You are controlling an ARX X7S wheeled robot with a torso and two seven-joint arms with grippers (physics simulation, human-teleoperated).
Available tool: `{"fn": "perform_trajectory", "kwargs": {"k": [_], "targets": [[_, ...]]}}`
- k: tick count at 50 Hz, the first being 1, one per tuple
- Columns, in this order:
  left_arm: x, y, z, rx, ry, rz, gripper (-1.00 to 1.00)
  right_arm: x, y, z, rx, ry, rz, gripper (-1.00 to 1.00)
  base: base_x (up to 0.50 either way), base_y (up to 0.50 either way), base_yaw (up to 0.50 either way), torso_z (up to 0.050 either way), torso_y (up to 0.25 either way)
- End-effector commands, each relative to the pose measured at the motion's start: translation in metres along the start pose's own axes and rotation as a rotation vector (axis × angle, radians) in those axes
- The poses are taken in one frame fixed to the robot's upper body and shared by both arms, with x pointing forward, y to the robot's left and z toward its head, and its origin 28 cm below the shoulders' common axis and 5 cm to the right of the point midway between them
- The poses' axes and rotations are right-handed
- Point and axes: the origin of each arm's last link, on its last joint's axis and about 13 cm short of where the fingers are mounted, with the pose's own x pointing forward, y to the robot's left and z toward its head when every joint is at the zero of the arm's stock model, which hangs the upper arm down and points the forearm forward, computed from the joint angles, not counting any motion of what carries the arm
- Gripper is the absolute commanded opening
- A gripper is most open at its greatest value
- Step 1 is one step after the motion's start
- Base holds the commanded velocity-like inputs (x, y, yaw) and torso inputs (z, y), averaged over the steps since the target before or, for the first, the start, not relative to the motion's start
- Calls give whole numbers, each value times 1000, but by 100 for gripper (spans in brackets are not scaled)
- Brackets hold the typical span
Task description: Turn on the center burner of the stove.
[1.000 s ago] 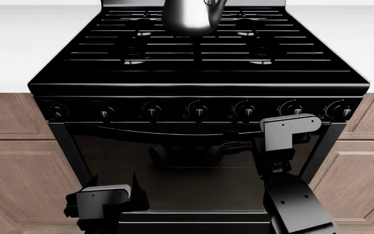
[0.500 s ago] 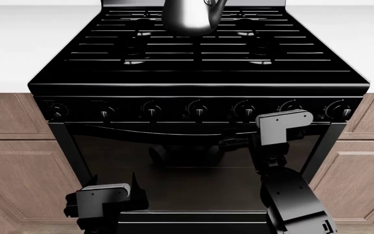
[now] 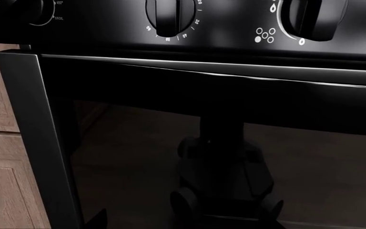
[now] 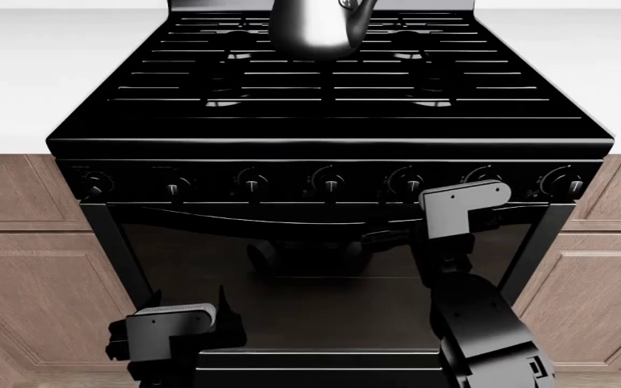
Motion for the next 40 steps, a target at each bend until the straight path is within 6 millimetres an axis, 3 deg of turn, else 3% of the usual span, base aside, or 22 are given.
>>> {"fn": "perform_trajectory", "kwargs": {"k": [1,10,11,40], "targets": [[0,0,0,0,1,2,100,3,0,-1,-4,7,9,100,0,0,0,0,0],[0,0,0,0,1,2,100,3,1,-1,-2,8,11,100,0,0,0,0,0],[0,0,0,0,1,2,100,3,1,-2,-2,7,10,-100,0,0,0,0,0],[0,0,0,-1,3,0,100,2,1,-2,8,-8,0,-100,0,0,0,0,0]]}}
